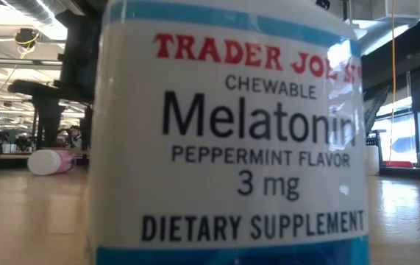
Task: Pick and place medicine bottles onto shelf by color
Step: Put the pink pill bottle on the shelf
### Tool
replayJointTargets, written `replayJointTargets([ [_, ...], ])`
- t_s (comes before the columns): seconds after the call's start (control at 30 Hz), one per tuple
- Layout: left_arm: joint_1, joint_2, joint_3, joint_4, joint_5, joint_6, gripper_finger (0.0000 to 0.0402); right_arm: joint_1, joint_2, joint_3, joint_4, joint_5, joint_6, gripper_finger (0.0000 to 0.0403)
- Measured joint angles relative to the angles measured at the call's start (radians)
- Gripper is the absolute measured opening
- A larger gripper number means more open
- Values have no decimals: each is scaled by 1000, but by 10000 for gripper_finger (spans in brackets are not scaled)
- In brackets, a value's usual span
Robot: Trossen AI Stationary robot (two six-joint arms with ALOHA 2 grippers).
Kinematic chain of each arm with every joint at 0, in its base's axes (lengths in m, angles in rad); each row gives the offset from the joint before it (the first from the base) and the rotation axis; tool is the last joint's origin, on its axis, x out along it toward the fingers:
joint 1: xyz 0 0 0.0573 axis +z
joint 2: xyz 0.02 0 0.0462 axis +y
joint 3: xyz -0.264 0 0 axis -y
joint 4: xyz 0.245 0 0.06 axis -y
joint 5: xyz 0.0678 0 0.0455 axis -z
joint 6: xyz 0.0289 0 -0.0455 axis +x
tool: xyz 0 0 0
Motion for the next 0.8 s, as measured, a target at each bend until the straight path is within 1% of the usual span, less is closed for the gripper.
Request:
replayJointTargets([
  [0.13, -50, 0, 0, -96, 33, -71, 250, 0, 0, 0, 0, 0, 0, 218],
  [0.37, -136, 0, 0, -207, 36, -225, 250, 0, 0, 0, 0, 0, 0, 218],
  [0.63, -168, 2, -65, -215, 33, -330, 250, 0, 0, 0, 0, 0, 0, 218],
  [0.8, -168, 2, -83, -214, 32, -336, 250, 0, 0, 0, 0, 0, 0, 218],
])
